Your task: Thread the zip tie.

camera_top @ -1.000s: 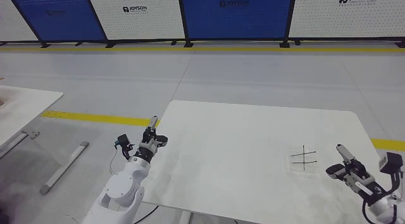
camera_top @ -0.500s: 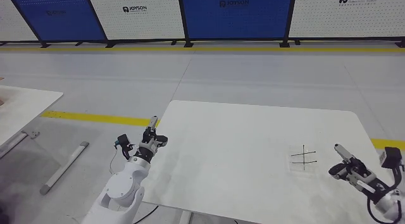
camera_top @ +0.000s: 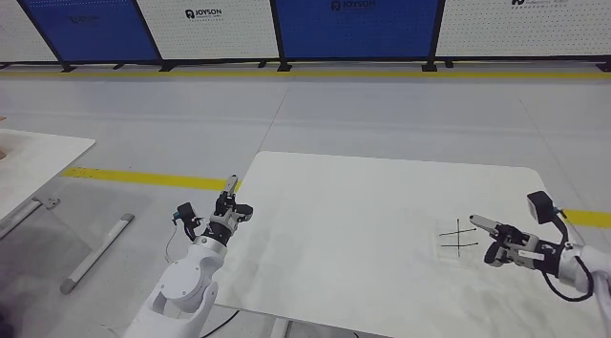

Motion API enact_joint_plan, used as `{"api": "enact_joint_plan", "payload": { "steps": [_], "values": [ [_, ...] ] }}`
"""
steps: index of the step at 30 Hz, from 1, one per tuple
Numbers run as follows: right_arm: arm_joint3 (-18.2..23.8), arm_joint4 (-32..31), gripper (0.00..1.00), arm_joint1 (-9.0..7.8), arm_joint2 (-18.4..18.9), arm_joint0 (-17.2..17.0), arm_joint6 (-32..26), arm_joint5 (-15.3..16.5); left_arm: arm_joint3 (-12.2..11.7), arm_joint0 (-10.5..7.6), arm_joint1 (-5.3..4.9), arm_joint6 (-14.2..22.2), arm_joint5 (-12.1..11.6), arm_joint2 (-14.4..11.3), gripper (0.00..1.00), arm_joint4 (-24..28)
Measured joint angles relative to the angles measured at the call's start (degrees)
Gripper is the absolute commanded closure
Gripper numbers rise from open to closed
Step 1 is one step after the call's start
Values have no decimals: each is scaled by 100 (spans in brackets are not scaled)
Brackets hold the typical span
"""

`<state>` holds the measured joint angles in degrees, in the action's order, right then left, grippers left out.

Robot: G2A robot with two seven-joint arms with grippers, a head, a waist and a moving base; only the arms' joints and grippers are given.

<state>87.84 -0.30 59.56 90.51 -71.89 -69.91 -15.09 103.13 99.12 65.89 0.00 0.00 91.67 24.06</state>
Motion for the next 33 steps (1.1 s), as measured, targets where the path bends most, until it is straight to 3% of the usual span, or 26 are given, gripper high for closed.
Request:
{"api": "enact_joint_plan", "payload": {
  "steps": [13, 19, 22, 28, 31, 33],
  "values": [
    [10, -4, 0, -1, 3, -7, 13, 7, 0, 0, 0, 0, 0, 0, 0, 0],
    [133, -7, 0, -100, 193, 19, -426, 447, 0, 0, 0, 0, 0, 0, 0, 0],
    [63, -96, 0, -157, 158, 225, -829, 588, 0, 0, 0, 0, 0, 0, 0, 0],
    [-470, -250, 0, -320, -522, 845, -973, 670, 0, 0, 0, 0, 0, 0, 0, 0],
    [-842, -140, 0, -436, -1006, 1183, -973, 580, 0, 0, 0, 0, 0, 0, 0, 0],
    [-945, -89, 0, -467, -1127, 1282, -973, 535, 0, 0, 0, 0, 0, 0, 0, 0]
  ]
}}
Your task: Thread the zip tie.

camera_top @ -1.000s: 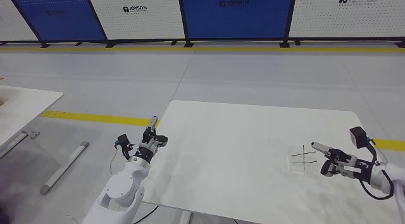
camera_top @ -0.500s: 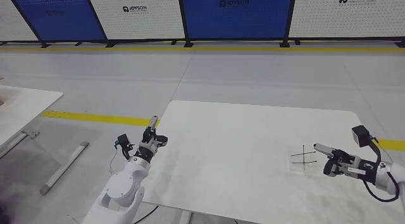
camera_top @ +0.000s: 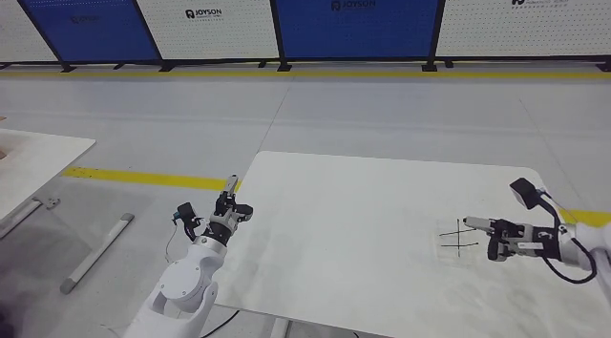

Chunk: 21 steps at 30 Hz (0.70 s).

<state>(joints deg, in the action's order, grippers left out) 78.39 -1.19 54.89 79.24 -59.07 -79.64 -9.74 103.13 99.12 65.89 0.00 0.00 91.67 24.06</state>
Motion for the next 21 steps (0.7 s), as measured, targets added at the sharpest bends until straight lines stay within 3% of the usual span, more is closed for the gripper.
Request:
{"api": "enact_joint_plan", "payload": {
  "steps": [10, 15, 21],
  "values": [
    [15, -5, 0, 3, 13, -14, 0, 7, 0, 0, 0, 0, 0, 0, 0, 0],
    [-120, 78, 0, -130, 81, -194, 0, 661, 0, 0, 0, 0, 0, 0, 0, 0],
    [-372, -82, 0, -339, -63, -64, 0, 980, 0, 0, 0, 0, 0, 0, 0, 0]
  ]
}}
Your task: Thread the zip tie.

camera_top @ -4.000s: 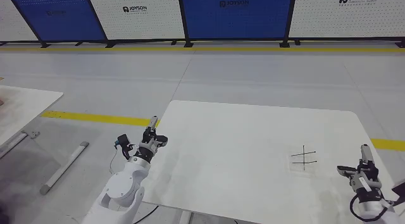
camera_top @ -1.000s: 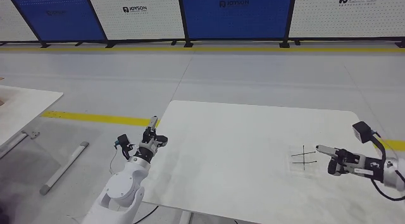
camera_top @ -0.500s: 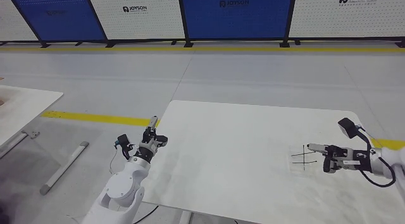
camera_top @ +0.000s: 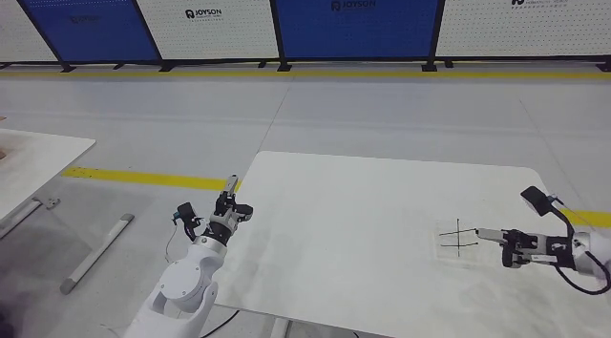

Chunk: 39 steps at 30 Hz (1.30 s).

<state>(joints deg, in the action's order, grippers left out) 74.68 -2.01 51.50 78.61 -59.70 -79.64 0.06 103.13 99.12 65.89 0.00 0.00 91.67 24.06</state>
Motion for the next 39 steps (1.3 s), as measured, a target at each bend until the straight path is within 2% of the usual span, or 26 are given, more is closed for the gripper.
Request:
{"api": "enact_joint_plan", "payload": {
  "steps": [3, 5, 17, 23, 29, 32, 39],
  "values": [
    [-243, -82, 0, -64, -334, 276, 0, 134, 0, 0, 0, 0, 0, 0, 0, 0],
    [-488, 107, 0, -79, -653, 504, 0, 97, 0, 0, 0, 0, 0, 0, 0, 0],
    [-526, 135, 0, -71, -715, 510, 0, 49, 0, 0, 0, 0, 0, 0, 0, 0],
    [-1073, 373, 0, -18, -1329, 1006, 0, 91, 0, 0, 0, 0, 0, 0, 0, 0],
    [-1601, 279, 0, 106, -1800, 1475, 2, 55, 0, 0, 0, 0, 0, 0, 0, 0],
    [-1722, 232, 0, 139, -1900, 1577, 6, 99, 0, 0, 0, 0, 0, 0, 0, 0],
    [-1717, 235, 0, 137, -1895, 1572, 4, 98, 0, 0, 0, 0, 0, 0, 0, 0]
  ]
}}
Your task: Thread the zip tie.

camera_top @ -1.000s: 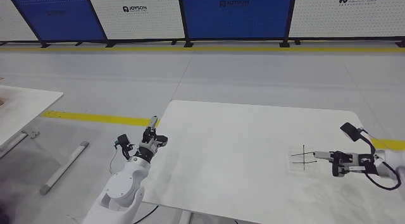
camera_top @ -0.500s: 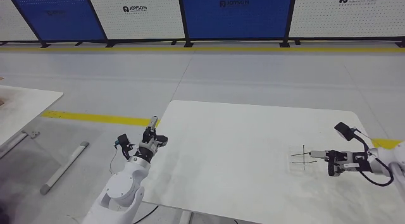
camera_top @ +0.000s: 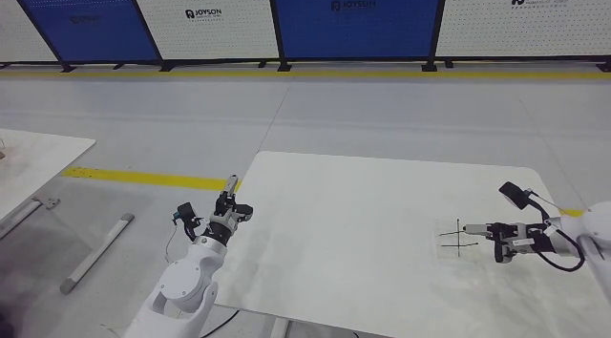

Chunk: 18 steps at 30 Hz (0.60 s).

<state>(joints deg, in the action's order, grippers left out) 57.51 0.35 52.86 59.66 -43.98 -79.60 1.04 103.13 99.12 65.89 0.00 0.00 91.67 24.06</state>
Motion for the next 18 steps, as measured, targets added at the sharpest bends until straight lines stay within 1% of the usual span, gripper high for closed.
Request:
{"api": "enact_joint_plan", "payload": {
  "steps": [7, 8, 9, 12, 14, 16, 18],
  "values": [
    [0, -1, 0, 0, 2, -2, 2, 0, 0, 0, 0, 0, 0, 0, 0, 0],
    [22, -26, 0, -3, 28, -42, 58, 13, 0, 0, 0, 0, 0, 0, 0, 0],
    [68, -64, 0, -10, 53, -108, 192, 24, 0, 0, 0, 0, 0, 0, 0, 0],
    [307, -332, 0, -49, 102, -320, 849, -26, 0, 0, 0, 0, 0, 0, 0, 0],
    [451, -453, 0, -65, 101, -421, 1010, -42, 0, 0, 0, 0, 0, 0, 0, 0],
    [506, -452, 0, -72, 110, -473, 1004, -9, 0, 0, 0, 0, 0, 0, 0, 0],
    [462, -373, 0, -77, 122, -482, 863, 103, 0, 0, 0, 0, 0, 0, 0, 0]
  ]
}}
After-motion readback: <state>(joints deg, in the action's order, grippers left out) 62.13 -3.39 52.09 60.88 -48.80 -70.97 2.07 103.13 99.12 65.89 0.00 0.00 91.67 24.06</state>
